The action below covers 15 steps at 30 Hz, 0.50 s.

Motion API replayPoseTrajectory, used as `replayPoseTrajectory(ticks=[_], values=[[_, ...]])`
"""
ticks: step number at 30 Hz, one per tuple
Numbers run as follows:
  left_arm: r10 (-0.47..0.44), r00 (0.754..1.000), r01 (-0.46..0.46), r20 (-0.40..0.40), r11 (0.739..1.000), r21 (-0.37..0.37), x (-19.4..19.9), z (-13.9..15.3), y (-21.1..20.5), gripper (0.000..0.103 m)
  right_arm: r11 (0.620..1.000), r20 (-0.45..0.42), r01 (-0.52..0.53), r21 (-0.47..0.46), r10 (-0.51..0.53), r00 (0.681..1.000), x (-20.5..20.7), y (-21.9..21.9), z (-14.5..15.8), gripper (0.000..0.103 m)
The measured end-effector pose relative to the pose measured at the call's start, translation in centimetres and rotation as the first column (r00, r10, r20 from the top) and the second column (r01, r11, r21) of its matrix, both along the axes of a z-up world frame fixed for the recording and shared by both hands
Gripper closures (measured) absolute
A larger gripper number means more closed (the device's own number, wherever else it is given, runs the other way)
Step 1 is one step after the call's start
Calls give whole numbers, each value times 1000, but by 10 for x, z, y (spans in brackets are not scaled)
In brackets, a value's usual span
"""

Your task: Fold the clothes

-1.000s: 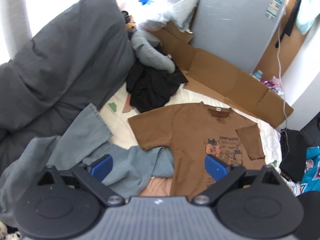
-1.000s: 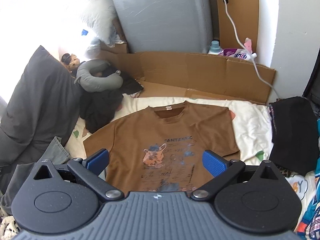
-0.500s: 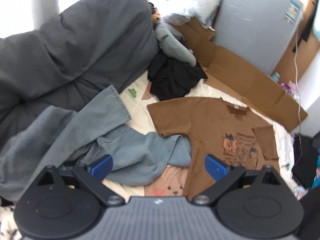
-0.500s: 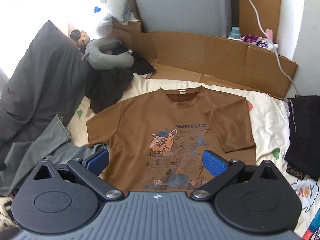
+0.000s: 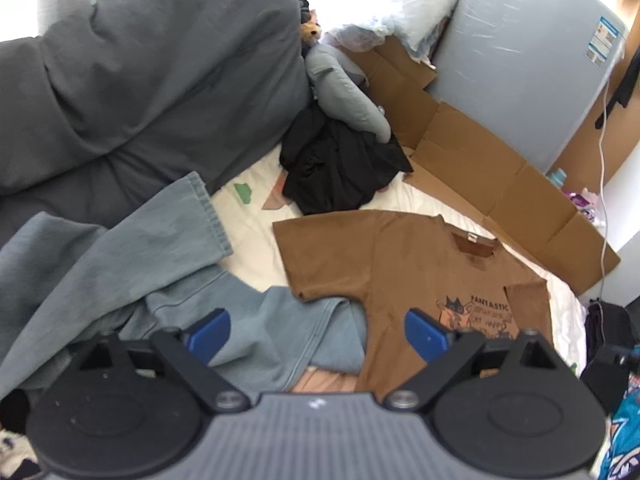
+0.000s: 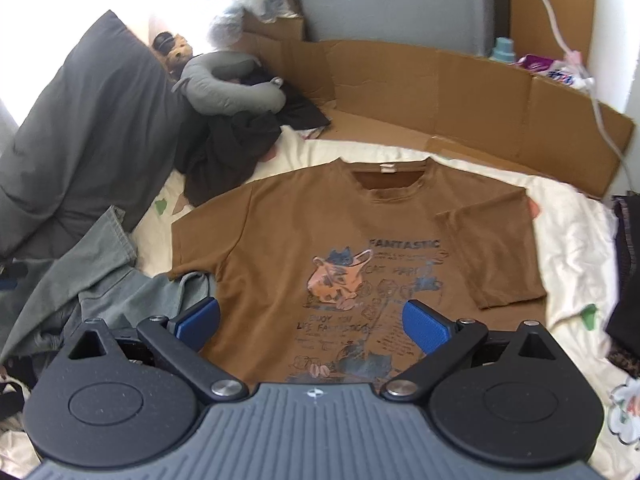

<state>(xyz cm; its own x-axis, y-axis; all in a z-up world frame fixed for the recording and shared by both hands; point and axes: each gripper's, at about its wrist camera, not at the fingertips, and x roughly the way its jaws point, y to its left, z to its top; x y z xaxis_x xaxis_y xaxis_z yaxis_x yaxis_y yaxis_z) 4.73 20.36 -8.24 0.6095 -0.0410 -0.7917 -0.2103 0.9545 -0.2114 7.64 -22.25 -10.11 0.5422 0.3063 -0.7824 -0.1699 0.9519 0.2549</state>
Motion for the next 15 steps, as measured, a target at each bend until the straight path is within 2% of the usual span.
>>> replayPoseTrajectory(ticks=[3,6,8,11,15], values=[[38,999,-38,4,999,-26,13,-18,4,11,1000,-2,-28,15,28,1000,3,7,-21,10],[57,998,-58,-15,996,-62,28,-40,8,18,998,-3,-55,29,55,998,6,14,-41,16],[44,999,-46,-32,997,-57,38,-54,7,24,996,1,-78,42,78,997,9,20,-55,17],[30,999,-32,-41,998,-50,52,-72,3,25,992,20,-117,41,117,993,14,27,-73,18],[62,998,-64,-30,996,-67,66,-93,4,32,992,11,-116,55,115,993,20,29,-97,26]])
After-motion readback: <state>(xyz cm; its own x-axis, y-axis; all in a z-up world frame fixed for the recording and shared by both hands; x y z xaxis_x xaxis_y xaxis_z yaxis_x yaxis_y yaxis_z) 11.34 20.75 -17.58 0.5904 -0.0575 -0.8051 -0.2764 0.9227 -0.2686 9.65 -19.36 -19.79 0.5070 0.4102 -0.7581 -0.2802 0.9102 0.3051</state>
